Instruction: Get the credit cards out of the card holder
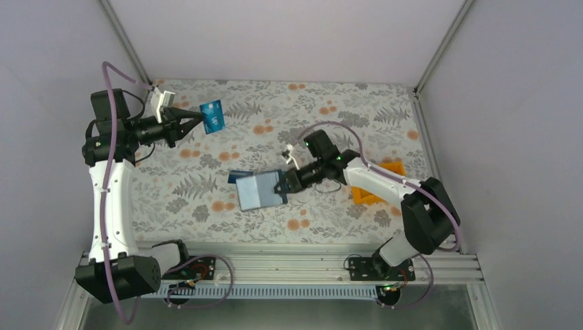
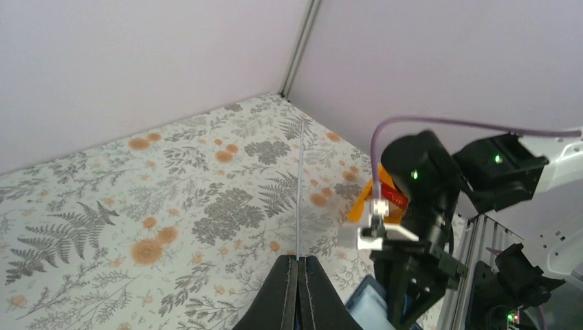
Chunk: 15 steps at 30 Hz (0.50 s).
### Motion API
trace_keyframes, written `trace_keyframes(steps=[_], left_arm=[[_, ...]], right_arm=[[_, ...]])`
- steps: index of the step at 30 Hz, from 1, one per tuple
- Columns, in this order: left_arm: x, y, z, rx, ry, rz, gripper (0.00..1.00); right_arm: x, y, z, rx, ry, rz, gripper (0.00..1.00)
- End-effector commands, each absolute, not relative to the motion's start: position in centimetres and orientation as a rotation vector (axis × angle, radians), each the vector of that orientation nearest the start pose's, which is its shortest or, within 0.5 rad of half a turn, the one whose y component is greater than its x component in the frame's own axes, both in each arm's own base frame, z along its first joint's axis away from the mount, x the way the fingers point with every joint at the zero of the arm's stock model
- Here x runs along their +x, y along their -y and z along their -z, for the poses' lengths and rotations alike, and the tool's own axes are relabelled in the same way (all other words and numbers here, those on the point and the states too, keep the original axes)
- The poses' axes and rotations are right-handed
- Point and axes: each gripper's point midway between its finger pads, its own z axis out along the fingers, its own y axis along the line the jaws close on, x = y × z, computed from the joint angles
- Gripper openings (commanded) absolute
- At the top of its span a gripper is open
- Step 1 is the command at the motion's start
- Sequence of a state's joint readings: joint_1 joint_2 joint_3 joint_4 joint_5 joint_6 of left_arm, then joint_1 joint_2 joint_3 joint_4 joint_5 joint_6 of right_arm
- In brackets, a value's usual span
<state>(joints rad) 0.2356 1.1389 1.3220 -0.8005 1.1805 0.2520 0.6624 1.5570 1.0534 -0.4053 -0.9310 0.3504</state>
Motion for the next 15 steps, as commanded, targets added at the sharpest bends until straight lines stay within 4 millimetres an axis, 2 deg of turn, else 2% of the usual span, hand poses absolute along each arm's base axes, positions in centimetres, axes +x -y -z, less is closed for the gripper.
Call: trace_keyframes(steps=[1,5,7,10,13,15], left_arm=[[28.1,9.5,-38.1,0.614,-1.779,0.952,0.02],[28.1,9.5,-38.0,0.615,-1.777,0.955,0.03],[28.0,9.6,-38.1,0.619,-1.773,0.955,0.02],[27.9,9.6,-38.2,0.618,-1.772,0.959,0.02],[27.9,9.6,-38.2,0.619,-1.772,0.96,0.02],[27.8,9.7,-38.3,0.622,-1.77,0.967,0.02]], right_arm=[[18.5,-32.1,-15.2,-0.699,-2.569,-1.608,0.04],[16.2,-30.5,-11.7,-0.622,-2.688,-1.61,0.04],[15.8,-29.4,-10.1,-0.591,-2.755,-1.523,0.05],[15.8,-27.9,-8.1,-0.522,-2.814,-1.437,0.11],[16.3,-25.3,-6.0,-0.443,-2.886,-1.313,0.29],[17.4,-23.2,-5.6,-0.394,-2.895,-1.198,0.42]])
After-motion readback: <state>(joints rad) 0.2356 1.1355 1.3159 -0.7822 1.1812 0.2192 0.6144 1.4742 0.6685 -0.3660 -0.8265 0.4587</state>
